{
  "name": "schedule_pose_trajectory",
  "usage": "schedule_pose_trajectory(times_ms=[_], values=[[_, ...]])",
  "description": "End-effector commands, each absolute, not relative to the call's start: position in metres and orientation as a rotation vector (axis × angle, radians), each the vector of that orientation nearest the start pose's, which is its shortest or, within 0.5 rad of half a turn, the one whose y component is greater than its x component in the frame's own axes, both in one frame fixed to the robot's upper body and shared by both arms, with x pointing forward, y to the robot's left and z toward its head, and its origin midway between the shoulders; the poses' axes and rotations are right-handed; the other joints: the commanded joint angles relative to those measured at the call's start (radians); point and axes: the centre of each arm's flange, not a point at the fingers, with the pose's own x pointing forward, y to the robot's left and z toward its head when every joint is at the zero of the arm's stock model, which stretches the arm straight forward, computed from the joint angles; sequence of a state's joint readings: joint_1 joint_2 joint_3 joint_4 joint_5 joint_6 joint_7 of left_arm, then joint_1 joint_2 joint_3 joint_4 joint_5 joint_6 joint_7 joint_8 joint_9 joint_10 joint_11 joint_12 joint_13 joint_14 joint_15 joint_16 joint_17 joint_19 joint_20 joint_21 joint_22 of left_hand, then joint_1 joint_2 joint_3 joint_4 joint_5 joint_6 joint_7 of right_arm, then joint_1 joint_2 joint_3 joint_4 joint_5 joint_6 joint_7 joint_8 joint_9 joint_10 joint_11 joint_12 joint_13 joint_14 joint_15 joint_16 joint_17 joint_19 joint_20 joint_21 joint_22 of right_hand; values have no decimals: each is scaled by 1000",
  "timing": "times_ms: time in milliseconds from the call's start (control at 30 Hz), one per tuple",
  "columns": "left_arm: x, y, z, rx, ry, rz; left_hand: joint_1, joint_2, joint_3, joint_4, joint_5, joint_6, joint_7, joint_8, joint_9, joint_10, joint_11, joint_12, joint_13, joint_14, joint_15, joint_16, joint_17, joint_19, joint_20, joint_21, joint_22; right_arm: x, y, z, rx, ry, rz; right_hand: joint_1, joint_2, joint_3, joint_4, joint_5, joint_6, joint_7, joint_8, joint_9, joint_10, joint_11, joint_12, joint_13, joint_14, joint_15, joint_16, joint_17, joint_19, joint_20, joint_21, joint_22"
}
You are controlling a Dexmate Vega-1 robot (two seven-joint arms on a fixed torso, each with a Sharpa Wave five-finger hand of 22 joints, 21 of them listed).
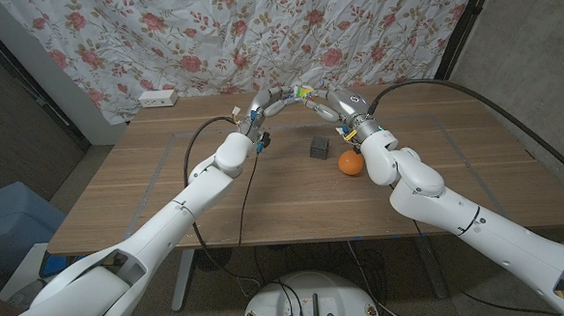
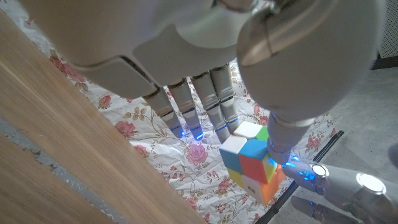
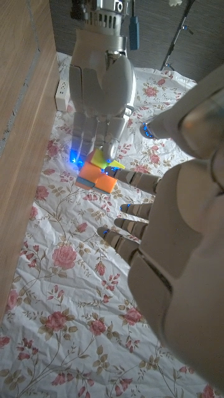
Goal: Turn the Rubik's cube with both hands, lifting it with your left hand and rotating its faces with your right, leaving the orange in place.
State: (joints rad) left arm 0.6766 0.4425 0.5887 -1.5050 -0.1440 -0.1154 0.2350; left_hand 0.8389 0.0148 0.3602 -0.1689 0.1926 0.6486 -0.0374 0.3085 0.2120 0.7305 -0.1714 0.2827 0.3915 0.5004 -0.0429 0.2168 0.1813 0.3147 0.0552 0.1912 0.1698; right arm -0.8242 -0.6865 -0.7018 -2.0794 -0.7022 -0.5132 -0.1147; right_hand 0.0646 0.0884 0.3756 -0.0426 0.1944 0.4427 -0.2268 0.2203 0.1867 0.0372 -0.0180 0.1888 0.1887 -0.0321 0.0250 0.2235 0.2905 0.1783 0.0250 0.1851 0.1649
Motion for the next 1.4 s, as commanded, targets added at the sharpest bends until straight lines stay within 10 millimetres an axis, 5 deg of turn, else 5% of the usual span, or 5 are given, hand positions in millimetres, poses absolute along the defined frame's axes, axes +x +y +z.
schedule_pose_trajectory(times_ms=[33,1100,1400], values=[[628,138,62,407,-795,-185,-1,11,0,1,6,10,-2,-2,2,18,-11,3,3,11,-126,-2,3,-2,-5,2,4,526,-130,44,-1300,-790,-173,-4,47,6,3,8,2,6,-2,0,-1,1,6,2,-10,-1,9,2,3,0,4,3],[627,140,60,422,-785,-201,-3,20,-2,3,7,6,-1,-12,4,7,-11,-8,9,4,-121,-6,4,-9,-2,1,4,509,-140,64,-1290,-867,-246,-1,43,8,0,8,17,6,-7,0,7,4,10,2,-8,2,11,1,6,2,4,3],[627,141,61,416,-790,-205,-5,21,-4,3,7,4,1,-14,4,0,-10,-12,10,1,-119,-7,4,-10,-2,1,4,514,-145,71,-1305,-858,-232,-3,36,6,-2,6,-30,8,-31,-1,7,7,9,1,-11,5,10,1,4,8,3,3]])
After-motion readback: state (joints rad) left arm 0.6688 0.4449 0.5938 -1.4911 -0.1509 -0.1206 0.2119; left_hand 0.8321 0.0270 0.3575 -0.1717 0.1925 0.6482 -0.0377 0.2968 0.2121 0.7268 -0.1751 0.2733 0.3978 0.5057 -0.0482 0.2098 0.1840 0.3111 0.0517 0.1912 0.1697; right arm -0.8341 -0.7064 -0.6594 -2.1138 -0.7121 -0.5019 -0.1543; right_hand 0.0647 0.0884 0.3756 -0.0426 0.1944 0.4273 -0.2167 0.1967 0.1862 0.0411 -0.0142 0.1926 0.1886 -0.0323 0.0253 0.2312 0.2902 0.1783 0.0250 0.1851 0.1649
